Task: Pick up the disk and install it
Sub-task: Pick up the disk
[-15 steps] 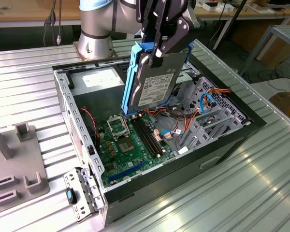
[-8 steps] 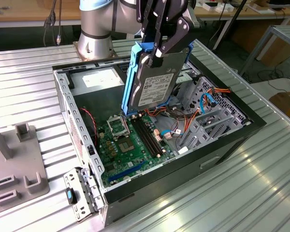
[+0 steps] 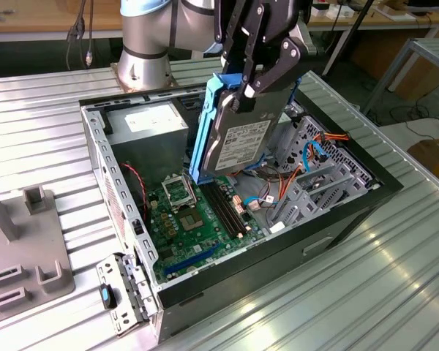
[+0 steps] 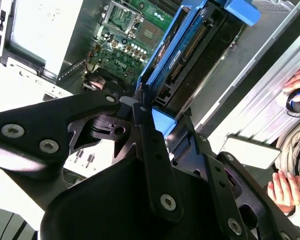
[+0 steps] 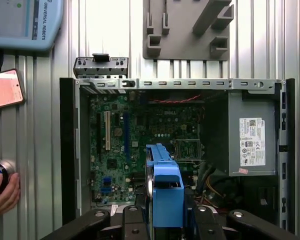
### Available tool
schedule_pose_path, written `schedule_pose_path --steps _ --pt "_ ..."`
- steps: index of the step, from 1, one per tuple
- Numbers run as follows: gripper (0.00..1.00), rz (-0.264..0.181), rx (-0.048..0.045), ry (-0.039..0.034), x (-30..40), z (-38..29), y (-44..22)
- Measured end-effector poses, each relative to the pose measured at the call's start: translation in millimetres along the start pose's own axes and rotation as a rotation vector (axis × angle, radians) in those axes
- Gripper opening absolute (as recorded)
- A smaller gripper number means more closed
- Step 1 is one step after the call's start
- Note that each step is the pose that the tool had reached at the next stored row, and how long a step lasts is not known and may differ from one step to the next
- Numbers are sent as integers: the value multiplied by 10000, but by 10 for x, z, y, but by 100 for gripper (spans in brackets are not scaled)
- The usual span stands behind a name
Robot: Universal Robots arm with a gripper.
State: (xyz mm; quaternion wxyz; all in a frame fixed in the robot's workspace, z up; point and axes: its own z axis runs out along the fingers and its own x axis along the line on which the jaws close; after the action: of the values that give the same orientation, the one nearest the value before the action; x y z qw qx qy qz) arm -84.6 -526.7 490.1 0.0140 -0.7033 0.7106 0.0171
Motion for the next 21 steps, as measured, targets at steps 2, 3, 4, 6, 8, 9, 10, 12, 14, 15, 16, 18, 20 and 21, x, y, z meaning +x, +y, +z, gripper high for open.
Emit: schedule_pose_path --steps 2,3,4,6,8,9,10,12,14,15,16,18,20,21 --pt "36 -1 35 1 9 31 -1" --pt "36 -2 40 0 13 37 0" --pt "36 -2 42 1 17 41 0" --pt "36 -2 42 1 21 43 -1" --pt "36 -2 43 -1 113 40 -2" --pt "36 -2 42 0 128 39 -2" --pt "36 -1 43 0 139 39 -1" --pt "36 -2 43 -3 143 39 -2" --pt "36 -1 43 -2 146 38 -2" --pt "36 -1 43 -2 146 38 -2" --pt "36 -2 43 -2 146 38 -2" --pt "36 -2 43 -2 146 38 -2" --pt "36 -2 43 -2 147 38 -2" --pt "36 -1 43 -1 147 38 -2"
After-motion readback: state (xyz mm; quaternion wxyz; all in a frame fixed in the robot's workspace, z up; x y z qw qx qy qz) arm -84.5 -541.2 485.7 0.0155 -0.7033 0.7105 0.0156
